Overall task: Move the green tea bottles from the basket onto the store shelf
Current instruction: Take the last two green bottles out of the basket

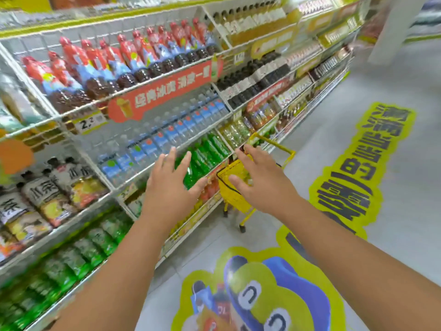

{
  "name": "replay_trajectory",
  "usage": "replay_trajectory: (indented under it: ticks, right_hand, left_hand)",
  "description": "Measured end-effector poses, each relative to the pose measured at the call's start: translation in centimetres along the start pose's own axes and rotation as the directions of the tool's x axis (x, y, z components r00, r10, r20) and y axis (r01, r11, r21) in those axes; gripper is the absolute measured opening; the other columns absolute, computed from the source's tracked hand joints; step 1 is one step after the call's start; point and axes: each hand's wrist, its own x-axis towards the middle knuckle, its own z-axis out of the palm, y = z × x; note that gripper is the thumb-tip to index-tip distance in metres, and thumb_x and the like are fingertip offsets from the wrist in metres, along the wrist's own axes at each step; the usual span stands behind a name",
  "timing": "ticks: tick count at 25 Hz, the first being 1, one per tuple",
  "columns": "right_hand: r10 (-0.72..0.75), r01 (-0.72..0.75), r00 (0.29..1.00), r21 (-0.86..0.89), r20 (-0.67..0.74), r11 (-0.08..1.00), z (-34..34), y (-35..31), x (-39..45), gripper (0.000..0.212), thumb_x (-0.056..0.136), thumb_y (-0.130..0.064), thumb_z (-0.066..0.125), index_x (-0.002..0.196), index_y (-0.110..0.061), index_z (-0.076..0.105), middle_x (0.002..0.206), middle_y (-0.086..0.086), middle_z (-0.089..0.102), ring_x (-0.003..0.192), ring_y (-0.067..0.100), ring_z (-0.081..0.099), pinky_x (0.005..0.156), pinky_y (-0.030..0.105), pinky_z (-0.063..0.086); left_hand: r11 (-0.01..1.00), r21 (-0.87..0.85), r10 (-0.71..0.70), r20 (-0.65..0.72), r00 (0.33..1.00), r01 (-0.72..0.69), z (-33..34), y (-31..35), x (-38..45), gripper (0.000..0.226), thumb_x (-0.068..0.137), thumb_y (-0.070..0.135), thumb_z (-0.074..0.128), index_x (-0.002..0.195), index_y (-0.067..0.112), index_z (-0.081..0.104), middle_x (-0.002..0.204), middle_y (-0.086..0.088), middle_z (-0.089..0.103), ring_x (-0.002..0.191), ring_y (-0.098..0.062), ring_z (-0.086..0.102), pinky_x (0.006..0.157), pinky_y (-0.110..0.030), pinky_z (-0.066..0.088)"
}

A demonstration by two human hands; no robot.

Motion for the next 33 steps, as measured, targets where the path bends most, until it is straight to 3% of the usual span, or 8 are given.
replay_trajectory:
  ticks: [7,12,17,20,25,28,33]
  right_hand:
    - [0.138,-0.140,0.989,-0.037,-0.053,0.989,-5.0,13.2,1.4,0.073,0.102,-0.059,0.048,0.164,-0.025,0.029,0.173,0.006,0.020,0.159,0.029,0.015,0.129,0.044,0.017]
    - [0.189,-0.196,0.979,-0.102,-0.074,0.975,-4.8,19.3,6.8,0.073,0.103,-0.058,0.047,0.164,-0.023,0.029,0.172,0.008,0.021,0.159,0.030,0.016,0.128,0.041,0.013]
    - [0.215,-0.226,0.972,-0.126,-0.098,0.966,-4.3,24.4,14.2,0.088,0.090,-0.071,0.025,0.162,-0.020,0.036,0.170,0.010,0.028,0.157,0.033,0.022,0.127,0.042,0.017]
    - [0.201,-0.224,0.968,-0.160,-0.150,0.961,-4.6,27.7,18.3,0.081,0.095,-0.065,0.033,0.158,-0.016,0.042,0.166,0.014,0.036,0.153,0.038,0.032,0.125,0.046,0.024]
    - [0.212,-0.228,0.972,-0.186,-0.104,0.956,-6.5,34.4,24.7,0.080,0.099,-0.069,0.029,0.165,-0.024,0.026,0.173,0.006,0.019,0.160,0.029,0.013,0.126,0.031,0.001]
    - [0.177,-0.184,0.983,-0.169,-0.056,0.968,-6.6,40.1,28.9,0.078,0.100,-0.069,0.031,0.166,-0.028,0.021,0.175,0.000,0.011,0.161,0.025,0.006,0.128,0.034,0.004]
    - [0.034,-0.023,0.998,-0.192,0.054,0.981,-7.0,48.3,36.2,0.087,0.093,-0.074,0.011,0.167,-0.029,0.018,0.176,0.000,0.006,0.162,0.022,-0.002,0.130,0.037,0.001]
  left_hand:
    - [0.996,-0.050,0.069,0.034,0.997,-0.067,6.0,11.2,6.8,0.077,0.095,0.069,0.045,0.161,0.036,0.025,0.171,0.000,0.009,0.157,-0.025,0.008,0.124,-0.047,0.013]
    - [0.987,-0.103,0.129,0.052,0.990,-0.123,11.4,14.6,15.7,0.077,0.095,0.068,0.046,0.161,0.034,0.025,0.172,-0.003,0.007,0.157,-0.028,0.008,0.125,-0.047,0.012]
    - [0.975,-0.129,0.185,0.023,0.982,-0.181,16.3,16.7,25.9,0.076,0.095,0.063,0.051,0.160,0.030,0.030,0.171,-0.007,0.011,0.156,-0.033,0.011,0.125,-0.048,0.013]
    - [0.974,-0.127,0.196,0.059,0.979,-0.187,17.4,18.4,31.5,0.077,0.095,0.067,0.048,0.161,0.034,0.026,0.172,-0.003,0.006,0.157,-0.029,0.006,0.126,-0.047,0.011]
    - [0.971,-0.061,0.233,0.020,0.972,-0.232,20.3,21.3,38.3,0.076,0.095,0.067,0.046,0.160,0.030,0.031,0.171,-0.008,0.012,0.156,-0.030,0.008,0.126,-0.050,0.015]
    - [0.976,-0.004,0.218,0.015,0.976,-0.218,23.2,23.8,42.1,0.075,0.095,0.069,0.041,0.159,0.029,0.034,0.171,-0.007,0.013,0.156,-0.031,0.009,0.126,-0.047,0.012]
    - [0.993,0.076,0.099,-0.052,0.994,-0.095,27.0,28.2,46.6,0.082,0.090,0.074,0.028,0.157,0.028,0.038,0.170,-0.009,0.017,0.155,-0.034,0.014,0.125,-0.051,0.016]
